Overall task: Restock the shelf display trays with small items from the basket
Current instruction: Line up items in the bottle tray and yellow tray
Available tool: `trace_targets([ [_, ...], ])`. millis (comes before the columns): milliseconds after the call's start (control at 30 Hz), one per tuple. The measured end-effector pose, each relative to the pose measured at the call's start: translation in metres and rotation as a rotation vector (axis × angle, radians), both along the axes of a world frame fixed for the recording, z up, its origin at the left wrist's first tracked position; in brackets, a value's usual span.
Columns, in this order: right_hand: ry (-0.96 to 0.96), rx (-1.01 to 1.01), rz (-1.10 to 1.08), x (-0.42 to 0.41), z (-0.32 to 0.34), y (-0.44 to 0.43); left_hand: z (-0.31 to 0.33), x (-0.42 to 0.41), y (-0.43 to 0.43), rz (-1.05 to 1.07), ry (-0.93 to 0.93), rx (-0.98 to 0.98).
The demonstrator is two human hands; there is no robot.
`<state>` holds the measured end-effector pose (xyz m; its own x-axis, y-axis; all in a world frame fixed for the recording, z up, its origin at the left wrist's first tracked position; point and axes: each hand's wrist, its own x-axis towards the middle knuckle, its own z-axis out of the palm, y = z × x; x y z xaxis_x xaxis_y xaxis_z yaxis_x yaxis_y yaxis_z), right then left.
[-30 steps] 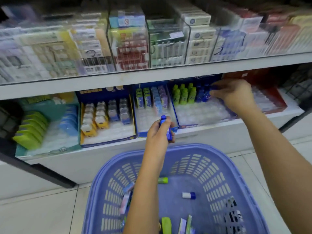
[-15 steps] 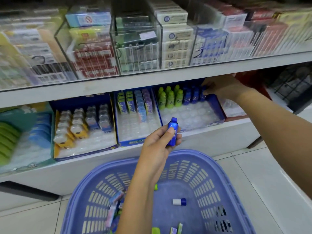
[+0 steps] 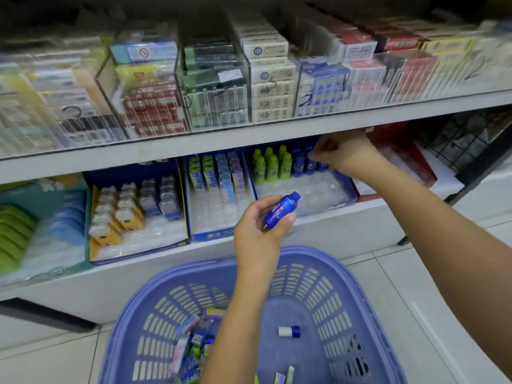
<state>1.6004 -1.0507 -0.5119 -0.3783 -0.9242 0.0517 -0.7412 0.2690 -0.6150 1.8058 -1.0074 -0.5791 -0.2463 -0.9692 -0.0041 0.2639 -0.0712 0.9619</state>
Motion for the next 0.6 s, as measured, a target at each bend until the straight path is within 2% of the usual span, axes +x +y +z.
trace_targets([
  [67,-0.355,0.213,0.165,0.026,0.008,0.018,0.000,-0.008,-0.001,0.073,-0.022,-0.064],
  [133,-0.488,0.407,0.295,0.042,0.010,0.030,0.001,-0.015,-0.001,0.129,-0.036,-0.108],
  [200,-0.550,0.361,0.311,0.048,0.007,0.032,0.000,-0.019,-0.003,0.154,-0.039,-0.132],
  [267,-0.589,0.227,0.225,0.042,0.005,0.030,-0.004,-0.023,-0.006,0.111,-0.114,-0.174],
  [333,-0.438,0.096,0.135,0.025,0.005,0.027,-0.013,-0.026,-0.009,0.001,-0.400,-0.329],
  [433,0.059,0.006,-0.011,-0.011,0.002,0.016,-0.031,-0.027,-0.008,-0.201,-0.916,-0.629],
  [500,0.149,-0.026,0.002,-0.029,-0.004,0.008,-0.040,-0.025,-0.007,-0.254,-1.050,-0.713],
  [600,0.233,0.038,0.093,-0.048,-0.011,-0.002,-0.043,-0.022,-0.009,-0.257,-1.072,-0.769],
])
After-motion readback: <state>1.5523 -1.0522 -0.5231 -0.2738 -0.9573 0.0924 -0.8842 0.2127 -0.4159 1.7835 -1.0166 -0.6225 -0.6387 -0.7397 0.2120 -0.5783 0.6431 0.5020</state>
